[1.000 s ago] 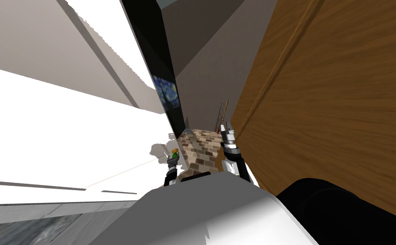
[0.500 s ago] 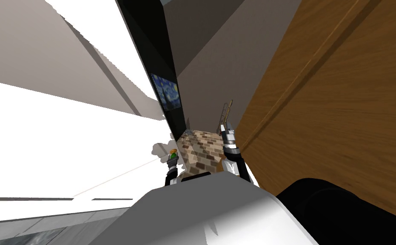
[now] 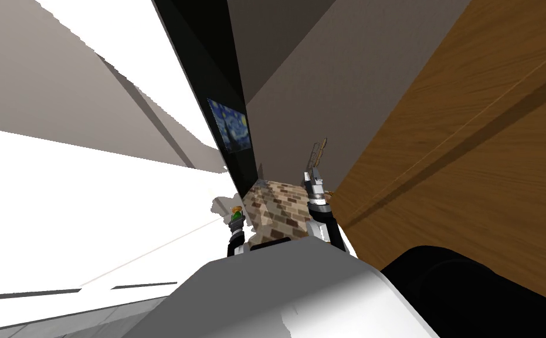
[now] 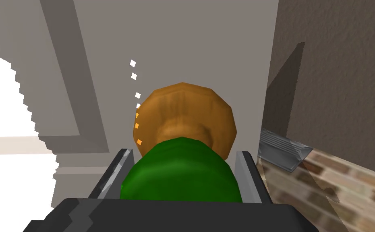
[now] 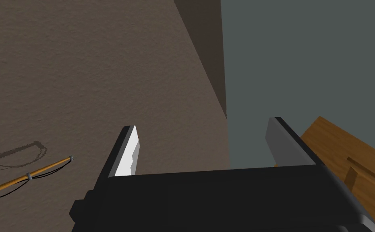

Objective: Push the door open

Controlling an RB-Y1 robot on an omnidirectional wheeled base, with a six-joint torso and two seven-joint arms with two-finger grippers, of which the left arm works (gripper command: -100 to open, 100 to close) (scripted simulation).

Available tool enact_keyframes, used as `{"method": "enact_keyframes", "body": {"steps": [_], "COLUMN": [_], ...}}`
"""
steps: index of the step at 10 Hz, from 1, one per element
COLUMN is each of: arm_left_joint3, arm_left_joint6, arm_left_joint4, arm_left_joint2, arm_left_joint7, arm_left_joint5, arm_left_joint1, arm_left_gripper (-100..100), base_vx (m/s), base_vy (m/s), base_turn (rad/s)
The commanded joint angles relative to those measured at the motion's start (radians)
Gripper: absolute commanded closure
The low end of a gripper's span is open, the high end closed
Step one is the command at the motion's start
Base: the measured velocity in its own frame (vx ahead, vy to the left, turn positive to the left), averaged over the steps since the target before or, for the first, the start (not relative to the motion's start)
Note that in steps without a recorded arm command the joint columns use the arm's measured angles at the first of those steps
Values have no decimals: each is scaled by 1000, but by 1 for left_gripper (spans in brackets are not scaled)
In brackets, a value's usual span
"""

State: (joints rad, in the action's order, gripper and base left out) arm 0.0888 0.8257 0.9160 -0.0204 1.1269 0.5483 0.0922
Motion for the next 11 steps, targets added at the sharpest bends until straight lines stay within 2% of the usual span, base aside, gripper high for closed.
{"method": "enact_keyframes", "body": {"steps": [1, 3, 5, 6, 8, 9, 10, 11], "arm_left_joint3": [-20, -39, -60, -70, -93, -103, -91, -112], "arm_left_joint6": [10, 13, 17, 18, 22, 24, 18, 22], "arm_left_joint4": [-3, -3, -2, -2, -2, -2, -4, -2], "arm_left_joint2": [26, 39, 41, 38, 18, 2, 6, 31], "arm_left_joint7": [-3, -8, -14, -16, -23, -25, -24, -29], "arm_left_joint5": [10, 21, 33, 39, 53, 59, 53, 66], "arm_left_joint1": [-3, -5, -6, -7, -9, -10, -7, -9], "arm_left_gripper": [100, 100, 100, 100, 100, 100, 100, 100], "base_vx": [167, 197, 221, 196, 204, 192, 83, 132], "base_vy": [-34, -40, -25, -12, -18, -14, -5, -14], "base_turn": [47, 61, 63, 69, 83, 69, 16, 14]}}
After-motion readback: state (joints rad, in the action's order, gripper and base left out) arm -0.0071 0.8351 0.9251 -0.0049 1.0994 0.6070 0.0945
